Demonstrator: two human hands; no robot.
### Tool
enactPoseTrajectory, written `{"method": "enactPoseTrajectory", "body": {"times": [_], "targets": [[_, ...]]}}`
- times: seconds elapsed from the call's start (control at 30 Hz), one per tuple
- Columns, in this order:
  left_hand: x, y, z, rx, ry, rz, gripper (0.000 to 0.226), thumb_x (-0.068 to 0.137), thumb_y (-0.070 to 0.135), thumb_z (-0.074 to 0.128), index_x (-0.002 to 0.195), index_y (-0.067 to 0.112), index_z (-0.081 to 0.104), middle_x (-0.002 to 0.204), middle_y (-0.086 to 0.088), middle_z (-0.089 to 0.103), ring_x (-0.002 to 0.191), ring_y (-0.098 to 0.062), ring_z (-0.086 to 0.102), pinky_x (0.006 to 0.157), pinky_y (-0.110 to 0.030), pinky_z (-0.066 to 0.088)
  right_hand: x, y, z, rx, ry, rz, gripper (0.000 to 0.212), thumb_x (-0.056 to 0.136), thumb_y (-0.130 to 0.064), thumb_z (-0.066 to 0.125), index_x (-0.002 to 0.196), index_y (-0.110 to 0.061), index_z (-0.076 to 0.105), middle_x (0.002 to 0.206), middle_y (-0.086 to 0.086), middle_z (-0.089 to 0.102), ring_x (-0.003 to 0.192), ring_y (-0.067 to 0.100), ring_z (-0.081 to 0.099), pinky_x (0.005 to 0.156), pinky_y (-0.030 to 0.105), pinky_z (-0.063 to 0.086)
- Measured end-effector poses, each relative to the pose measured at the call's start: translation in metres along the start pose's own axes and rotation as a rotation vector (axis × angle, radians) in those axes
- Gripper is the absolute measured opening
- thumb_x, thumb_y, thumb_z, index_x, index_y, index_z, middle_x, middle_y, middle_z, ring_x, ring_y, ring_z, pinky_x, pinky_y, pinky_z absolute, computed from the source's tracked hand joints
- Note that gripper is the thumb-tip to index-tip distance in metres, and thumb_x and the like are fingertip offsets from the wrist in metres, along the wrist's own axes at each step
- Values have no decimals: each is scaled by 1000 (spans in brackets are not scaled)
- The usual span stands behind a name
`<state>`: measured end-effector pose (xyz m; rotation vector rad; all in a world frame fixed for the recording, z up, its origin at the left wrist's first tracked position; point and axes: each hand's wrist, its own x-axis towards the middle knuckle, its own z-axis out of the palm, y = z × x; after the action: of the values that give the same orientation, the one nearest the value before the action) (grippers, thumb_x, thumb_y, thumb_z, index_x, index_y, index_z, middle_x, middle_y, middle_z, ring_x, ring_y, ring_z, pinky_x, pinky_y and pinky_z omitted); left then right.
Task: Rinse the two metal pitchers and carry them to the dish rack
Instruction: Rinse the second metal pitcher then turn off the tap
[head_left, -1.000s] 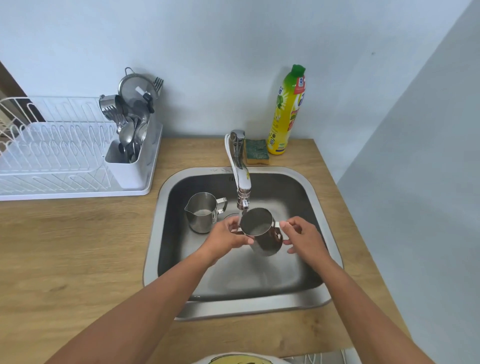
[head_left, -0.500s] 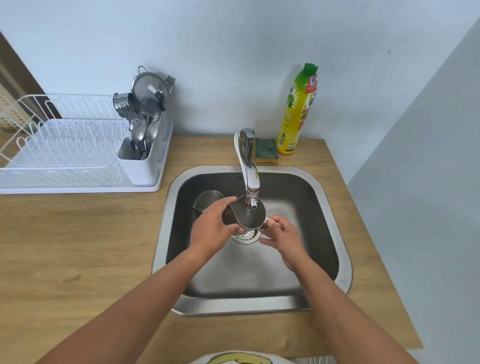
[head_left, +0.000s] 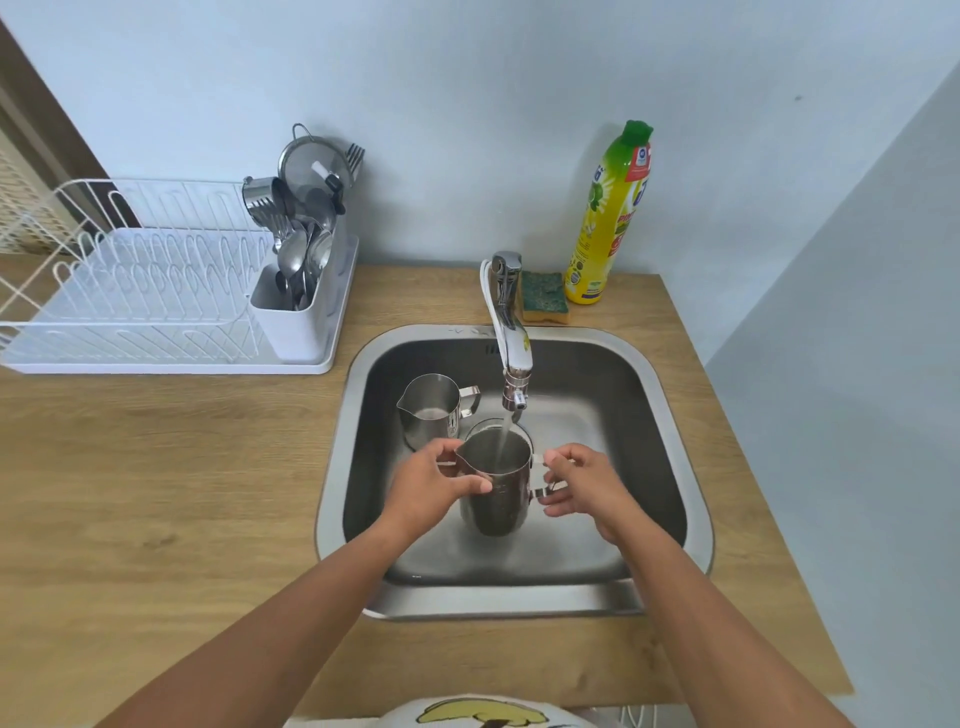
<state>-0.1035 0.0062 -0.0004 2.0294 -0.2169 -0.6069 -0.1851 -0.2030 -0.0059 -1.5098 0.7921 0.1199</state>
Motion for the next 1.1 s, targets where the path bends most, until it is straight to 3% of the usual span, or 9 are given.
{"method": "enactPoseTrajectory", "body": {"times": [0.17,0.33,0.47,0.57,0.73,0.83,0.9,1.0,1.1], "targets": [[6,-1,1,-65,43,24,63,58,14,91,115,19,65,103,9,73,105,-7,66,96,-27,49,3,5,14,6,20,-15,14,99,-19,53,86,-13,58,91,15,57,73,30,62,61,36,61],[6,0,4,-3,0,23,54,57,22,92,103,28,63,95,9,74,97,-9,66,91,-27,50,8,6,9,-31,49,13,12,98,-17,54,90,-10,60,90,14,57,68,32,60,61,39,62],[11,-3,5,-13,11,-6,62,57,15,91,112,21,64,103,7,71,104,-11,65,98,-33,50,8,8,15,-48,69,7,11,97,-18,55,88,-13,59,89,13,55,72,29,59,68,44,61],[15,-4,1,0,-25,-21,68,51,26,92,113,23,65,95,8,75,98,-9,68,97,-36,51,5,5,10,-52,39,13,12,96,-20,58,97,-9,62,88,13,58,68,29,62,64,41,61],[18,2,-3,-12,-65,-27,65,64,21,90,123,16,61,93,9,73,92,-4,66,83,-18,48,-2,4,7,-137,12,3,10,96,-22,59,101,-13,60,85,13,60,69,28,63,55,36,59],[22,2,-5,-52,-84,-45,63,68,23,88,125,13,62,93,9,71,88,-5,65,84,-22,50,-2,1,9,-214,63,15,9,96,-23,58,101,-17,61,80,14,66,62,28,67,50,36,57],[25,2,-5,-126,-90,-98,58,72,23,86,124,10,63,94,1,72,79,-8,64,76,-25,51,-4,-4,10,-284,86,18,13,96,-26,57,104,-17,61,78,15,70,58,28,71,45,32,55],[26,6,-5,-267,-111,-193,42,77,21,83,111,6,65,79,-5,66,65,-16,55,67,-34,46,-7,-10,11,-375,90,17,16,96,-30,55,105,-18,60,73,15,74,55,28,73,41,29,52],[30,6,-4,-298,-157,-269,39,76,32,82,101,9,63,80,-11,67,61,-21,57,67,-38,54,-9,-15,11,-463,82,50,19,97,-33,53,103,-16,60,68,12,75,53,25,73,41,27,50]]}}
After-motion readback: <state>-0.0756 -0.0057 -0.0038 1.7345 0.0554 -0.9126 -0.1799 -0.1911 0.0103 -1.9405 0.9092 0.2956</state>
